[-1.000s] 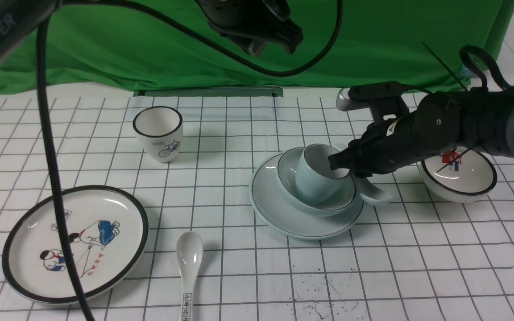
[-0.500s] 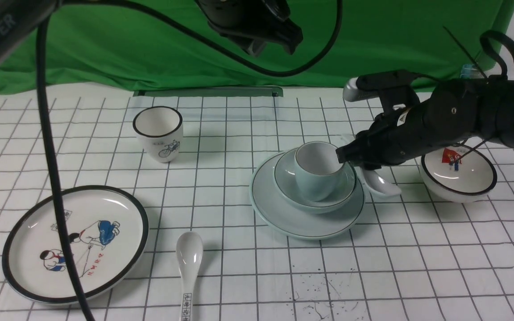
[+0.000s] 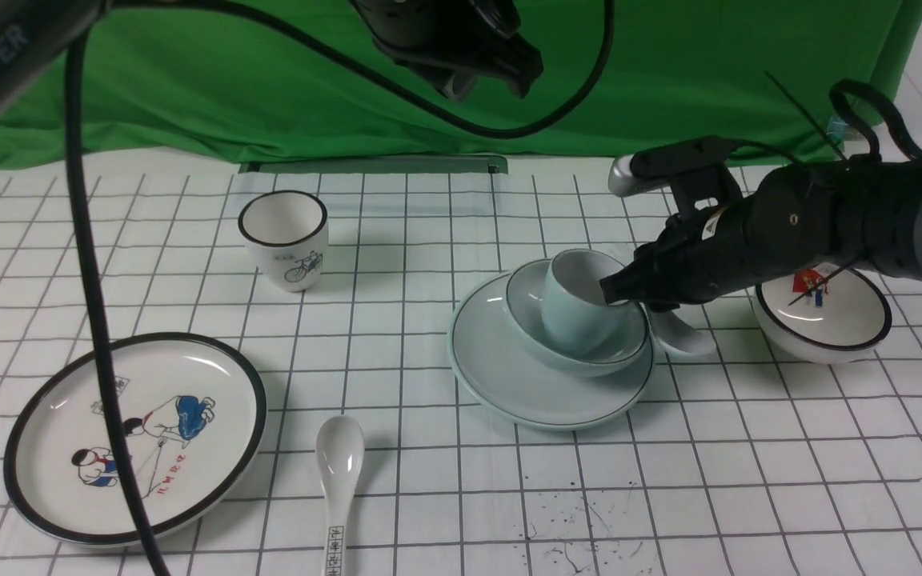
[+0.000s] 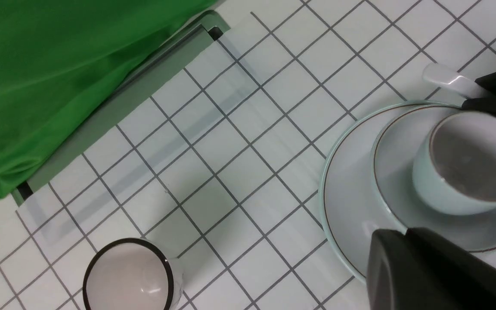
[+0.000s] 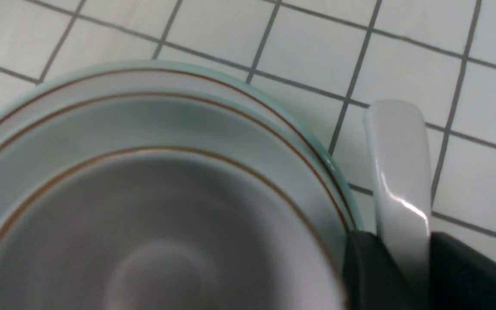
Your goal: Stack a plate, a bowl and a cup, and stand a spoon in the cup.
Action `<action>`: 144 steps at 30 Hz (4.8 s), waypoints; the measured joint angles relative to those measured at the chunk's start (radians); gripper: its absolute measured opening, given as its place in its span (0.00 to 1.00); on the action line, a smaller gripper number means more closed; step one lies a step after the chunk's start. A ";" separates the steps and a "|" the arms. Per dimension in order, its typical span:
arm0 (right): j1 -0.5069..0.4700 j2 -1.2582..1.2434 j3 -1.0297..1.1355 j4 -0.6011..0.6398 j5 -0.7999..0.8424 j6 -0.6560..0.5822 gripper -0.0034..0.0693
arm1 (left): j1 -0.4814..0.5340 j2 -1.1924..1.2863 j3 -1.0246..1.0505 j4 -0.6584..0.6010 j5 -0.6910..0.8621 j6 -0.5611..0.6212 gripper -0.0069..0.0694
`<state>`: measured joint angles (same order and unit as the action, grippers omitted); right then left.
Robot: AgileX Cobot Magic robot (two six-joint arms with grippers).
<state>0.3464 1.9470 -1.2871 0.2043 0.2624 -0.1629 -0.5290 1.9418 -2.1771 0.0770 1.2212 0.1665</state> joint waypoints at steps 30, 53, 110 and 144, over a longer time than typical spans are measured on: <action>-0.004 -0.064 0.001 0.001 0.037 0.009 0.29 | 0.000 0.000 0.000 0.000 0.000 0.000 0.05; 0.019 -0.025 0.006 0.052 0.007 0.058 0.29 | 0.000 0.000 0.000 0.000 0.000 0.001 0.05; -0.014 -0.409 0.009 0.048 0.083 -0.113 0.06 | 0.000 -0.039 0.007 0.000 0.000 0.003 0.05; -0.017 -1.507 0.513 0.034 -0.083 -0.124 0.06 | 0.000 -1.649 1.620 0.187 -0.628 -0.425 0.05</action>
<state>0.3291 0.4396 -0.7736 0.2384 0.1798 -0.2871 -0.5290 0.2926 -0.5567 0.2635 0.5928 -0.2589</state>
